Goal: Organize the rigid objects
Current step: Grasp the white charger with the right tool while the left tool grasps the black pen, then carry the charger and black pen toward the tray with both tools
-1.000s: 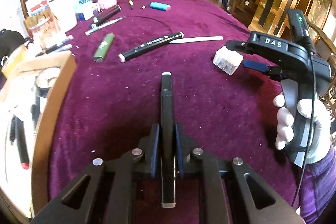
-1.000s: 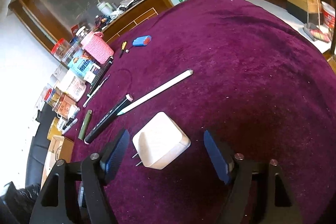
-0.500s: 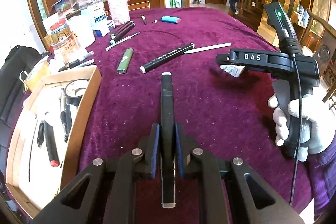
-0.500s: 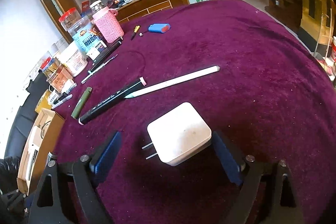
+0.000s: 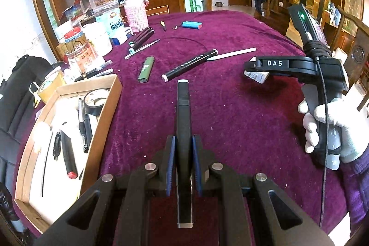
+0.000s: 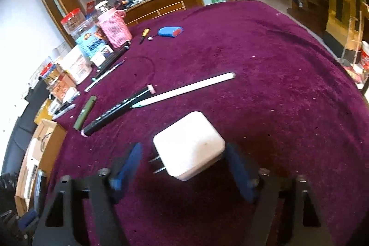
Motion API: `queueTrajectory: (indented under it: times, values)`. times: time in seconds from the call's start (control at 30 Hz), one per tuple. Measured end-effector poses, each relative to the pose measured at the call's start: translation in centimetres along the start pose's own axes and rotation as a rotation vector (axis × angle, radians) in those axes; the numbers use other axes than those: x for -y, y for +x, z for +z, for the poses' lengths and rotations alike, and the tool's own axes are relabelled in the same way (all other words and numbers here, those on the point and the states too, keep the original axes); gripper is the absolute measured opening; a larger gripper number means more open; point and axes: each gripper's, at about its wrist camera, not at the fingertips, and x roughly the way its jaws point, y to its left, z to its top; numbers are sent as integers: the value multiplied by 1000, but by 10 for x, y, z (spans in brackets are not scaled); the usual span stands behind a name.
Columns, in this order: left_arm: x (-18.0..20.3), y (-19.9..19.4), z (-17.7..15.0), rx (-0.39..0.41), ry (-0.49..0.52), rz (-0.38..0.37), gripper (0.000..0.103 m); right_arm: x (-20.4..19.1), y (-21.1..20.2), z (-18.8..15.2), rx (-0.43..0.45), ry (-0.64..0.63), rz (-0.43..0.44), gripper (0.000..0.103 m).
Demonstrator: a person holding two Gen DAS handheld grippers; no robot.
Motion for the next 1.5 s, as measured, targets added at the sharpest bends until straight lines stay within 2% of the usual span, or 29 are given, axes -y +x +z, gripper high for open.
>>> queueTrajectory:
  times: [0.23, 0.47, 1.0, 1.5]
  values:
    - [-13, -14, -7, 15, -24, 1, 14, 0, -1, 0, 5, -10, -22, 64]
    - [-33, -30, -14, 37, -61, -3, 14, -14, -9, -4, 6, -50, -91, 59]
    - [-82, -48, -33, 58, -184, -56, 14, -38, -43, -23, 10, -26, 5, 58]
    - [-139, -65, -55, 58, -293, -5, 15, -88, -67, -31, 5, -53, 164, 58]
